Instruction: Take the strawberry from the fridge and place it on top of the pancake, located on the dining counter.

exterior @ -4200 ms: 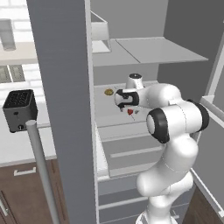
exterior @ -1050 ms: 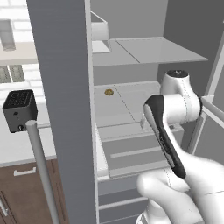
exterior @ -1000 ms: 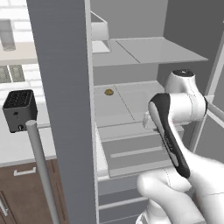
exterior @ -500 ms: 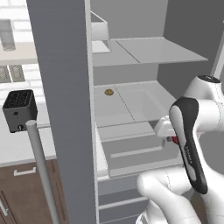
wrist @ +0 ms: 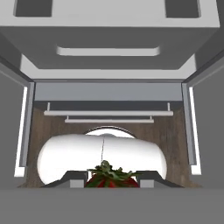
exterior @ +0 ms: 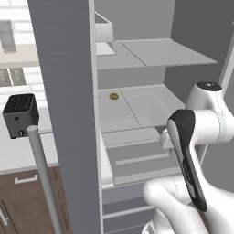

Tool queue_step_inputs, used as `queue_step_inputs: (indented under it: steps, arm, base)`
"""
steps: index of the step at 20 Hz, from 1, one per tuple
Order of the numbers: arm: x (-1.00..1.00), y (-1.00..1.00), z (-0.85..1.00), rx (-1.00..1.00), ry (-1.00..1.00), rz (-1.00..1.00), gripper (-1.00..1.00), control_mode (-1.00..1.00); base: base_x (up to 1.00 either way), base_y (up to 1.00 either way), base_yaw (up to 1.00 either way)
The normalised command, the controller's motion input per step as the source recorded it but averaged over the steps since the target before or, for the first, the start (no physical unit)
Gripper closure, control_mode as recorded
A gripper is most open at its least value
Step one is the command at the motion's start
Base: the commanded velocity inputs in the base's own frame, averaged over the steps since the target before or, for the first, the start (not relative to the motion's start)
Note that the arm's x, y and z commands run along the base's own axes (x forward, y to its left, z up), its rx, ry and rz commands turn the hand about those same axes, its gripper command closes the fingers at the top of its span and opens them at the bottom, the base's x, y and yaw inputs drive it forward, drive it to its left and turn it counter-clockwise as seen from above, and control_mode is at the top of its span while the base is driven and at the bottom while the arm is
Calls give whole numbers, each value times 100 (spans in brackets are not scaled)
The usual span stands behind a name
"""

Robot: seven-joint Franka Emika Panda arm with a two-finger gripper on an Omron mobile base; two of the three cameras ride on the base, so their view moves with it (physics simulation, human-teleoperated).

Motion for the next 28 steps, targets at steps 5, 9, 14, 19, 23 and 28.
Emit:
queue_step_inputs:
  steps: [5,9,14,19,23,28]
  arm:
    - [0,0,0,0,0,0,100,-100]
    - [0,0,0,0,0,0,100,-100]
    - [-4,0,0,0,0,0,100,100]
    - [0,0,0,0,0,0,100,100]
    - [0,0,0,0,0,0,100,100]
    - [0,0,0,0,0,0,100,100]
  base:
    - [0,0,0]
    - [0,0,0]
    - [-20,0,0]
    - [-54,0,2]
    - [-60,1,-3]
    - [-67,2,-9]
